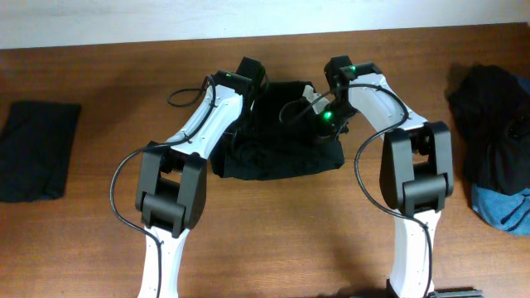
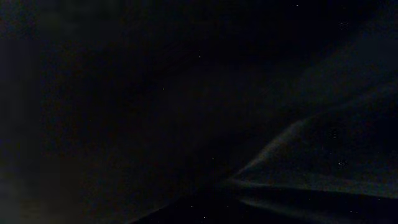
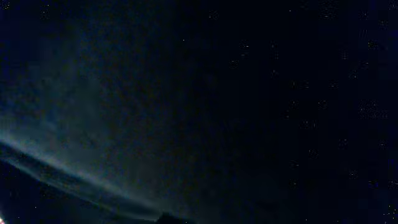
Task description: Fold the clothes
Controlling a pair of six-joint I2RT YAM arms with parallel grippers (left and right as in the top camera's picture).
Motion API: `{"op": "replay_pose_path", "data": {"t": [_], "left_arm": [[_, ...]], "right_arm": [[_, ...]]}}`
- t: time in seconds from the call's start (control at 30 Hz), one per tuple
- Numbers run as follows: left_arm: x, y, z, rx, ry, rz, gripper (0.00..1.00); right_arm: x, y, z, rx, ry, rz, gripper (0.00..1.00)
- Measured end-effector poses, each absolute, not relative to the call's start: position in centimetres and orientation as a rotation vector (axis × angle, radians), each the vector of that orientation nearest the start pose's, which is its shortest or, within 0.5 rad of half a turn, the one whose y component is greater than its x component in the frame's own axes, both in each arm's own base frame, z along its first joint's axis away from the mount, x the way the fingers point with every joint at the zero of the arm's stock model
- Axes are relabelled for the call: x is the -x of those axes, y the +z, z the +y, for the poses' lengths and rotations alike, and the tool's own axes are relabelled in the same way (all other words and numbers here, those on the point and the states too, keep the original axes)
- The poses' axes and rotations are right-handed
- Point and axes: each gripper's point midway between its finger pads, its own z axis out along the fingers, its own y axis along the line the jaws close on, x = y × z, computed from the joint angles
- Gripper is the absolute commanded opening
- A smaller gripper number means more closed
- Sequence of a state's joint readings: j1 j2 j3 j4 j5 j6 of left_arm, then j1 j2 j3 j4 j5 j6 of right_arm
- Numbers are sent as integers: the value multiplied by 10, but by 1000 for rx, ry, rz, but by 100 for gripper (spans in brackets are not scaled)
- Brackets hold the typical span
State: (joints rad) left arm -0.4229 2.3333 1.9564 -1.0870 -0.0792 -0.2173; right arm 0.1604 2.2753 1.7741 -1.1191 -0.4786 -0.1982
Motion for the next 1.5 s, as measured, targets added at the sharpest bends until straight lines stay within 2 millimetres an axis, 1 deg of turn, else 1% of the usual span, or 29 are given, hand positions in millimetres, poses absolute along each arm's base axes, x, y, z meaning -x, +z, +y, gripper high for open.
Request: {"op": "replay_pose_path", "data": {"t": [0.13,0.27,0.37,0.43,0.53,0.57,0.6,0.67,0.7,0.77,0.87,0.93,1.0,1.03,1.13,1.23,1.33,1.43,1.5], "left_arm": [[-442,21,-184,-321,63,2995,0],[-441,20,-183,-326,68,2998,0],[-441,26,-177,-326,116,3000,0],[-445,36,-171,-318,157,2982,0],[-458,61,-157,-270,193,2927,0],[-462,72,-151,-246,198,2903,1],[-468,87,-143,-214,197,2870,0],[-475,110,-132,-167,188,2819,0],[-480,124,-126,-139,176,2783,0],[-487,149,-120,-102,138,2719,0],[-492,173,-126,-92,61,2658,0],[-494,179,-136,-106,-4,2638,0],[-497,180,-147,-125,-68,2626,0],[-499,179,-152,-133,-100,2619,0],[-502,175,-167,-160,-180,2612,0],[-503,163,-175,-172,-224,2637,0],[-502,141,-183,-188,-270,2685,0],[-500,114,-189,-200,-305,2742,0],[-499,94,-192,-201,-319,2781,0]], "right_arm": [[-405,23,144,500,768,3032,4],[-404,24,143,478,782,3040,4],[-402,28,140,461,766,3072,4],[-400,31,133,446,721,3106,4],[-399,38,116,406,613,3161,4],[-401,41,110,386,580,3172,4],[-403,45,105,372,557,3176,4],[-410,55,98,349,529,3170,4],[-415,62,95,341,522,3161,4],[-426,77,94,334,513,3126,4],[-445,108,98,349,518,3035,4],[-457,127,104,369,522,2964,6],[-468,142,110,388,525,2901,6],[-472,145,113,397,526,2878,5],[-478,148,119,419,528,2843,4],[-485,146,126,440,521,2809,4],[-492,138,133,460,509,2784,4],[-498,123,136,470,499,2771,4],[-498,111,137,471,497,2779,4]]}}
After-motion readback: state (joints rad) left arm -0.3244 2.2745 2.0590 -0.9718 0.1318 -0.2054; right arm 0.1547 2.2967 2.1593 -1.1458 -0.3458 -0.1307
